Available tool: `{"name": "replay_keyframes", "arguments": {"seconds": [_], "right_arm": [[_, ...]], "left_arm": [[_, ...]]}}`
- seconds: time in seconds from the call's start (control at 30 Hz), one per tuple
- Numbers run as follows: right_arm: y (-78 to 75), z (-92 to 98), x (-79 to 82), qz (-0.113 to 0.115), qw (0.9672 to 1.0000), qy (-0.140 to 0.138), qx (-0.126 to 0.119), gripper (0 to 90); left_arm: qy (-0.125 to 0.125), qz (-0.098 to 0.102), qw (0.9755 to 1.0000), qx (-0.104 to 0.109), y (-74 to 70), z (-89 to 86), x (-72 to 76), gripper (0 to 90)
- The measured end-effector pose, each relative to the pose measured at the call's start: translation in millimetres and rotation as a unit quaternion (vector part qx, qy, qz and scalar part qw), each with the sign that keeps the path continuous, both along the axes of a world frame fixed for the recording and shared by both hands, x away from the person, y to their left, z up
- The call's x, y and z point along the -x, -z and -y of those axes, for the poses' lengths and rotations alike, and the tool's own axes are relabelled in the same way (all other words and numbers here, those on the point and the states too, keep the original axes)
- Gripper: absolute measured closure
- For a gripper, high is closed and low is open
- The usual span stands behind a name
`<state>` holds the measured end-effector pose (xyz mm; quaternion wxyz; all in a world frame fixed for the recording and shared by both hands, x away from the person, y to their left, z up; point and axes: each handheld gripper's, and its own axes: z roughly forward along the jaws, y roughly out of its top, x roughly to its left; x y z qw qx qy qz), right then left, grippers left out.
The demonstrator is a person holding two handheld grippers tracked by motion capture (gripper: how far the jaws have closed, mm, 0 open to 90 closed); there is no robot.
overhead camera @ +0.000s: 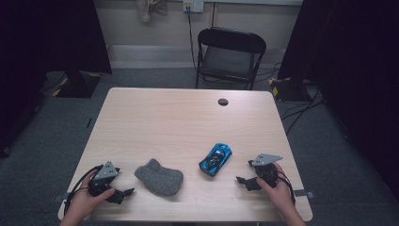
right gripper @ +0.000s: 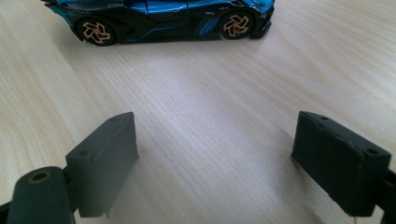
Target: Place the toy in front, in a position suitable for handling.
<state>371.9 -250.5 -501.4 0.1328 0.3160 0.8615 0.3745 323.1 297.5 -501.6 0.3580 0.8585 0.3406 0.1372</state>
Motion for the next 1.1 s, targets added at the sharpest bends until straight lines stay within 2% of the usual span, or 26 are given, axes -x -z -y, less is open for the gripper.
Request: {"name": "replay_keyframes", "arguments": {"seconds": [0.6,0.77,0.93,1.0,1.03,1.07,1.1], "right_arm": [[0.0,0.5,0.9,0.0,1.0,0.004,-0.001,13.4],[-3.8,-0.7,2.4,-0.013,0.9998,0.012,0.013,14.6],[-3.5,-0.1,2.0,-0.013,0.9998,0.013,0.011,14.4],[-3.5,0.2,1.3,-0.013,0.9998,0.013,0.011,14.2],[-3.1,0.6,1.1,-0.012,0.9998,0.013,0.009,14.1],[-3.0,0.8,1.1,-0.012,0.9998,0.013,0.009,14.1],[-3.0,0.8,1.1,-0.012,0.9998,0.013,0.009,14.1]], "left_arm": [[-0.001,-0.001,1.0,0.002,0.0,0.3,3.2,0.0],[0.001,-0.001,1.0,0.001,0.0,0.9,2.7,0.0],[0.003,-0.002,1.0,-0.002,-1.2,0.8,3.3,0.3],[0.002,-0.001,1.0,-0.005,-5.2,0.8,4.7,19.5],[0.002,0.008,0.9999,0.013,-10.1,1.6,5.1,28.1],[0.002,0.008,0.9999,0.013,-10.1,1.6,5.1,22.6],[0.002,0.011,0.9996,0.026,-12.3,2.7,5.1,22.6]]}}
